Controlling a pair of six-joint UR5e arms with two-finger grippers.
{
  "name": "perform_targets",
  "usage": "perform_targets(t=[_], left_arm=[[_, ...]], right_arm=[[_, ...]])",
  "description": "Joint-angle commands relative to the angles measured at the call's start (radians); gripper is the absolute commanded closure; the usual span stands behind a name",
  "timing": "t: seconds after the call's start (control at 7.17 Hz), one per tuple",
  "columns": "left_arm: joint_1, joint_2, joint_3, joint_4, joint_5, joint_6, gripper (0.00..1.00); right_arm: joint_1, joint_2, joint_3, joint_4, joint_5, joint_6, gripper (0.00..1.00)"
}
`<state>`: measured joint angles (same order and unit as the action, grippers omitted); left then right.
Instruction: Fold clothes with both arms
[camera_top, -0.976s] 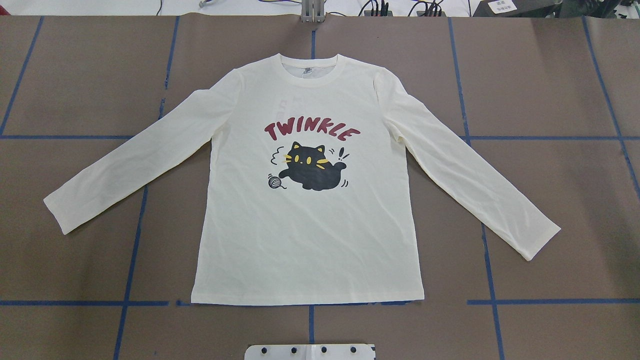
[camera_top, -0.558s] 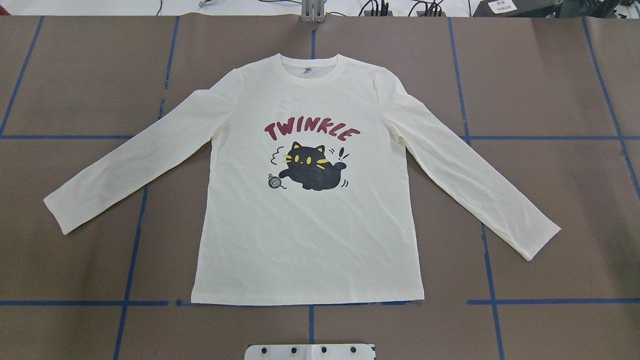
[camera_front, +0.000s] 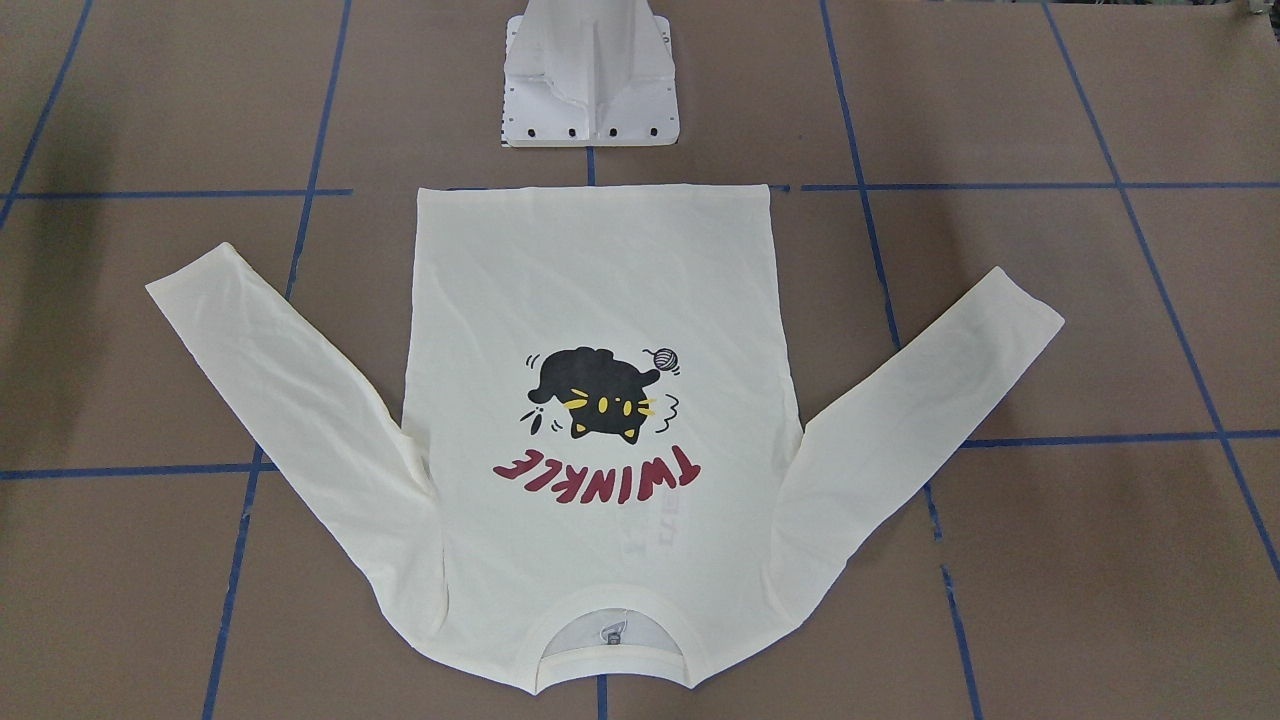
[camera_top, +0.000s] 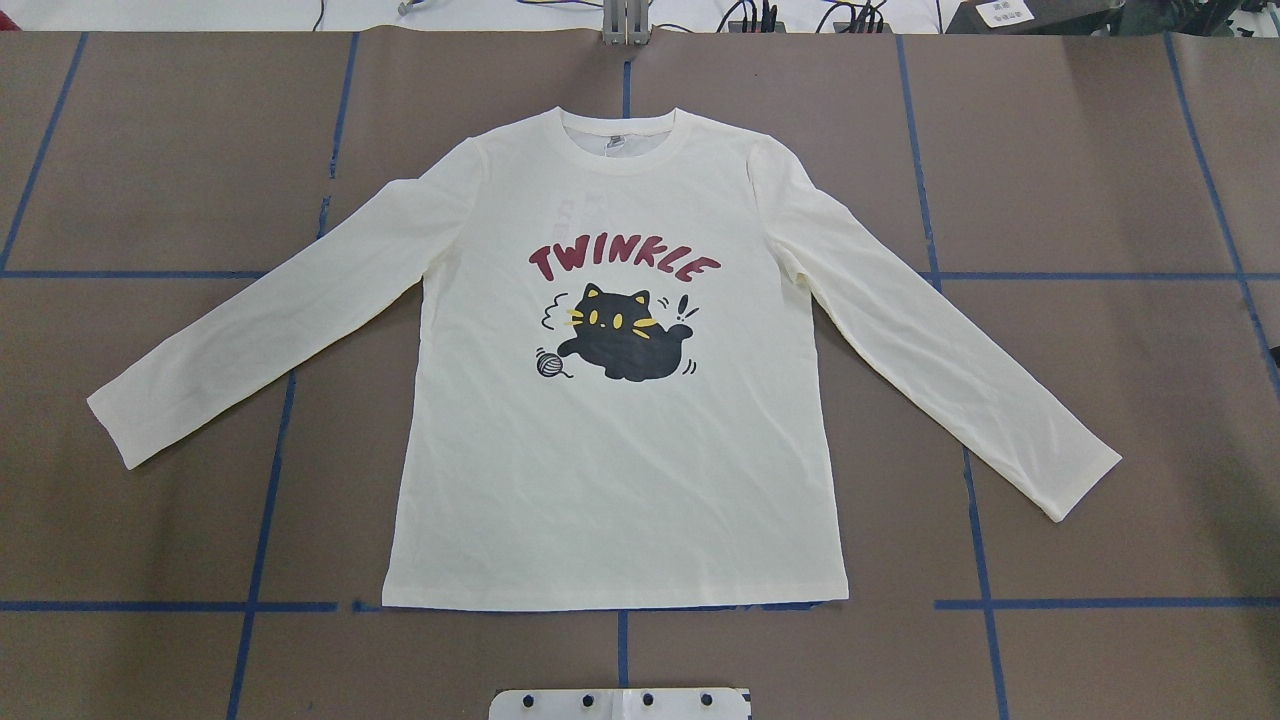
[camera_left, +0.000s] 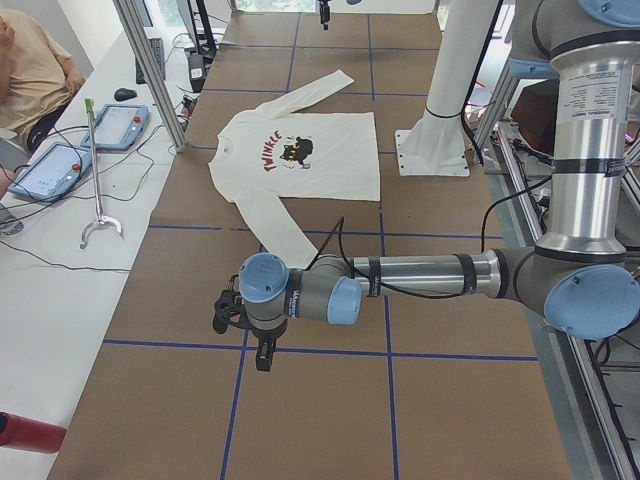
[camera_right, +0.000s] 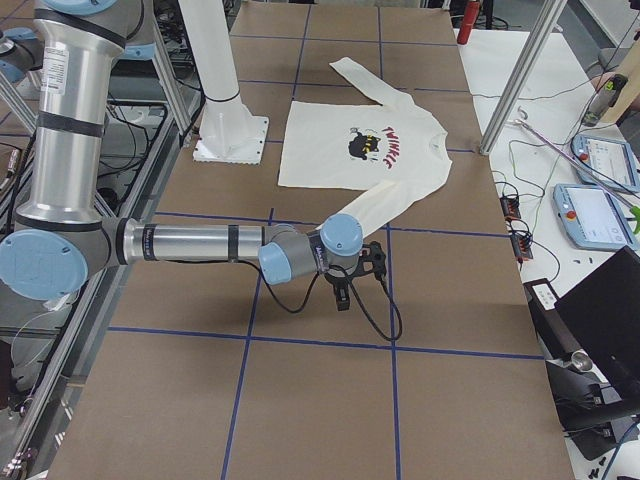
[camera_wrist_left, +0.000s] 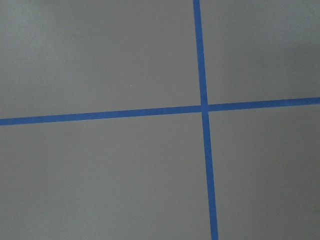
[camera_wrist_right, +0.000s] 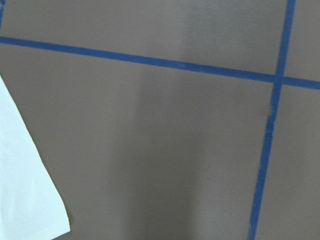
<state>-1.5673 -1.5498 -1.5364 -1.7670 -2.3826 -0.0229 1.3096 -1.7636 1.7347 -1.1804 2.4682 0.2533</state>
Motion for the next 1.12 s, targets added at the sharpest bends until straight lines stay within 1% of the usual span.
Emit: perform_targets(t=[0.0, 0.14, 0.28, 0.42, 0.56, 0.7, 0.84, 0.98], left_arm=[[0.001, -0.004, -0.023, -0.021, -0.064, 0.003, 0.00], [0.003, 0.005, -0.034, -0.067, -0.157, 0.003, 0.00], [0.004, 0.011, -0.036, -0.162, -0.173, 0.003, 0.00], [0.004, 0.028, -0.031, -0.236, -0.173, 0.000, 0.00], [0.009, 0.028, -0.024, -0.239, -0.173, 0.000, 0.00], [0.009, 0.034, -0.024, -0.239, -0.175, 0.000, 0.00], [0.009, 0.042, -0.025, -0.239, -0.175, 0.001, 0.00], [0.009, 0.042, -0.024, -0.239, -0.175, 0.003, 0.00]], right_arm=[[-0.190, -0.020, -0.003, 0.204, -0.021, 0.329, 0.00], [-0.289, -0.048, 0.000, 0.308, -0.105, 0.430, 0.00], [-0.352, -0.057, 0.000, 0.383, -0.124, 0.607, 0.01], [-0.436, -0.059, -0.007, 0.478, -0.162, 0.814, 0.03], [-0.505, -0.066, -0.011, 0.516, -0.260, 0.912, 0.08], [-0.509, -0.065, -0.014, 0.518, -0.271, 0.954, 0.17], [-0.507, -0.069, -0.017, 0.518, -0.285, 0.952, 0.22], [-0.506, -0.071, -0.020, 0.518, -0.322, 0.952, 0.30]])
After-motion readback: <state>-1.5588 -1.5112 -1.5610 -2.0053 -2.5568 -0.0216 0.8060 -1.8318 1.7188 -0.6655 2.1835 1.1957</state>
